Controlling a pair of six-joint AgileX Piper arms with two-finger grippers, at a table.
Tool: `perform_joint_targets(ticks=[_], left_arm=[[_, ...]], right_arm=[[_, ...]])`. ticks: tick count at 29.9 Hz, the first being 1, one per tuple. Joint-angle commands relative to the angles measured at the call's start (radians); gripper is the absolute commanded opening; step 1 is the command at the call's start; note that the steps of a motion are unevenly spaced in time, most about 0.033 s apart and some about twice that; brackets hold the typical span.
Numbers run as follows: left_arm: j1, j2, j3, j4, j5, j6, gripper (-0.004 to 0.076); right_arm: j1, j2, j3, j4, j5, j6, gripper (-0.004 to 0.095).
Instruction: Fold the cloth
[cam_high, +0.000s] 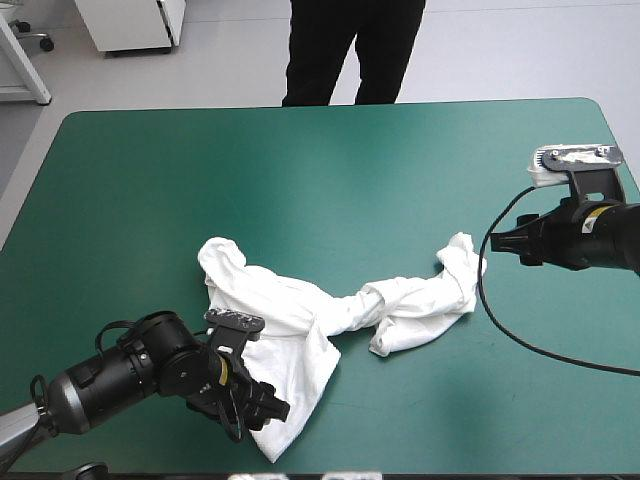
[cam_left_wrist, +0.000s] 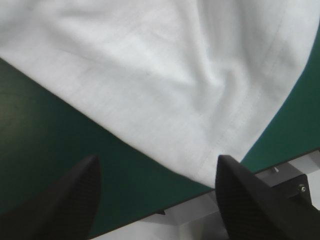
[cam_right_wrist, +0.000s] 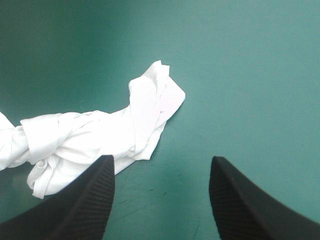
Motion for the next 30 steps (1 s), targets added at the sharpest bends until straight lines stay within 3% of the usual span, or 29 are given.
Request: perform_joint_targets(ticks=[1, 12, 16, 23, 25, 27, 29, 30], left_arm=[[-0.036, 0.005, 0.019, -0.008, -0.039, -0.037, 0.0472], [-0.147, 0.028, 0.081, -0.046, -0.142, -0.09, 0.0473], [-0.154, 0.084, 0.117, -0.082, -0.189, -0.074, 0.0473], [-0.154, 0.198, 0.123, -0.087, -0.259, -0.03, 0.0457], [-0.154, 0.215, 0.123, -0.087, -0.271, -0.03, 0.0373], [-0.154, 0.221, 0.123, -0.084, -0.273, -0.03, 0.0209], [-0.154, 0.222, 0.123, -0.068, -0.277, -0.028, -0.0014], [-0.154, 0.222, 0.123, -0.066, -0.283, -0.018, -0.0001]], right_arm=[[0.001, -0.018, -0.031, -0.01, -0.038, 0.002, 0.0536], [0.001, -0.018, -0.031, -0.01, -0.038, 0.008, 0.0496], [0.001, -0.018, -0.031, -0.01, -0.038, 0.008, 0.0449], [0.001, -0.018, -0.031, -0.005, -0.038, 0.008, 0.0449], [0.001, -0.018, -0.031, -0.005, -0.038, 0.008, 0.0448], [0.001, -0.018, -0.031, -0.01, -0.031, 0.008, 0.0448], [0.001, -0.018, -0.031, -0.005, -0.019, 0.008, 0.0449], [0.001, -0.018, -0.031, -0.005, -0.014, 0.008, 0.0449]])
